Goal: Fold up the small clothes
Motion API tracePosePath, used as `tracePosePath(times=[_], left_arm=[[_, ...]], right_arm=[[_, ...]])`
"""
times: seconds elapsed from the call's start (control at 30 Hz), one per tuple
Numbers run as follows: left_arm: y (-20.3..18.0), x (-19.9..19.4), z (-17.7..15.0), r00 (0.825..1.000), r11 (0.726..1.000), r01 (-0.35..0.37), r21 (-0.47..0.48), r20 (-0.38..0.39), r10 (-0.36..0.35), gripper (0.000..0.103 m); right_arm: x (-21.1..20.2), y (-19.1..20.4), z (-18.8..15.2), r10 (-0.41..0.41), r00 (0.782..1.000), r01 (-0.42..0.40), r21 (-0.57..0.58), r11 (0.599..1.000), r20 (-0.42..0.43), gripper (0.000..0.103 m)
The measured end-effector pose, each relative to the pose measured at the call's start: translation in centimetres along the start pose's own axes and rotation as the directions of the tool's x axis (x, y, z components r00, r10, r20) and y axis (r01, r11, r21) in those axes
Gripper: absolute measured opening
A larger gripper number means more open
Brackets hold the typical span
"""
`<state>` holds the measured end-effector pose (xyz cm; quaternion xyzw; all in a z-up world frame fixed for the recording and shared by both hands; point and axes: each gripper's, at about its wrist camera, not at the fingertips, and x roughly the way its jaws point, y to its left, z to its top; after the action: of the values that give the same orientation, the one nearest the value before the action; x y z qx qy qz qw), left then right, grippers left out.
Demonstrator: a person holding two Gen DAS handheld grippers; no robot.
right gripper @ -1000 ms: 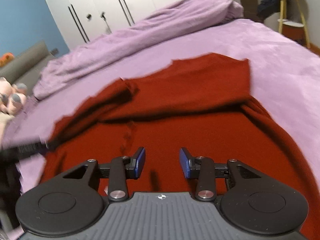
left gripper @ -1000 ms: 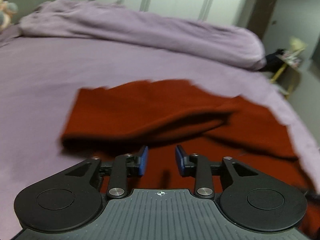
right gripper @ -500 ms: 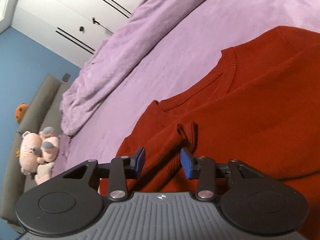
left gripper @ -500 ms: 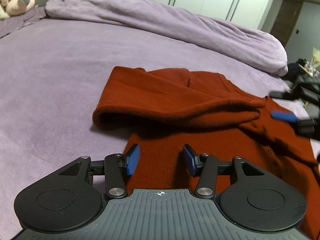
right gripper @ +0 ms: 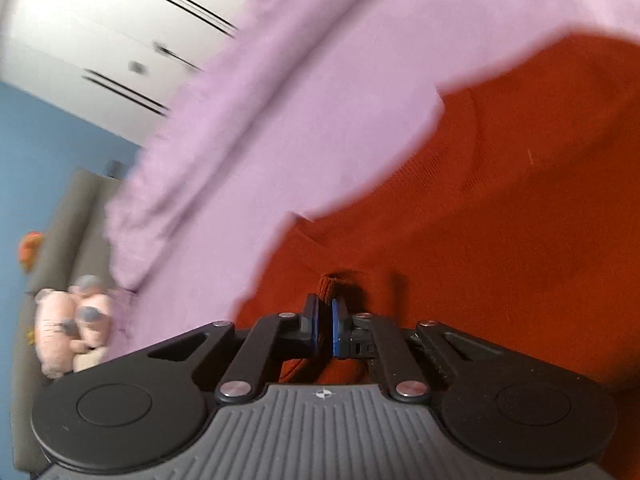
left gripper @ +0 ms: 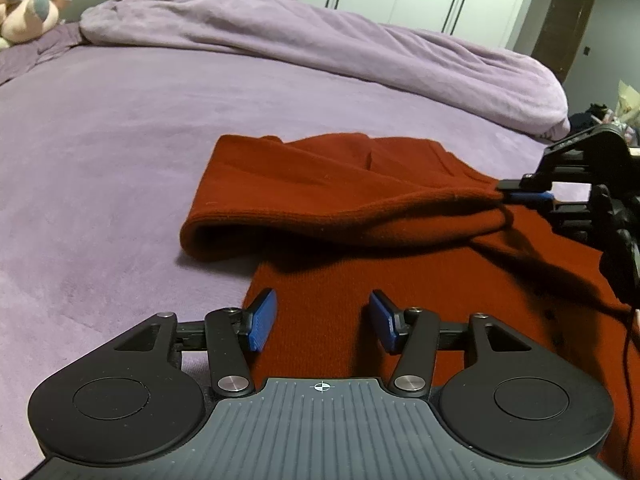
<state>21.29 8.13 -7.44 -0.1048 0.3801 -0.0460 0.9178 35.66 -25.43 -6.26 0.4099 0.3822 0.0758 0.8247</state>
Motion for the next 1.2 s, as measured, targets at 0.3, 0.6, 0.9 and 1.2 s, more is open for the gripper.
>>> tracePosePath(times=[0.3, 0.6, 0.9, 1.2], left_arm=[[1.2, -2.0, 1.0, 0.998, 0.996, 0.051, -0.077, 0.044, -0.047, 0.057], [1.1, -1.7, 3.9, 0.999, 0.997, 0.016, -0.076, 0.043, -0.012, 0.066], [-0.6, 1.4, 4.3, 0.999, 0.999, -0.041, 0.007, 0.000, 0.041, 0.065], [-2.9, 2.5, 5.9, 0.999, 0.998, -0.047, 0.033, 0.021, 0.046, 0.065]], right_arm=[[-8.3, -5.8, -2.9, -0.063, 0.997, 0.075, -0.287, 0.955, 0.051, 0.006], [-7.1, -8.8, -1.1, -0.050, 0.999, 0.050, -0.079, 0.996, 0.009, 0.044], [-4.6, -4.2, -1.9, -0.105, 0.990, 0.128, -0.319, 0.939, 0.090, 0.005], [-8.3, -4.5, 0.5, -0.368, 0.822, 0.548, -0.426, 0.720, 0.434, 0.005]])
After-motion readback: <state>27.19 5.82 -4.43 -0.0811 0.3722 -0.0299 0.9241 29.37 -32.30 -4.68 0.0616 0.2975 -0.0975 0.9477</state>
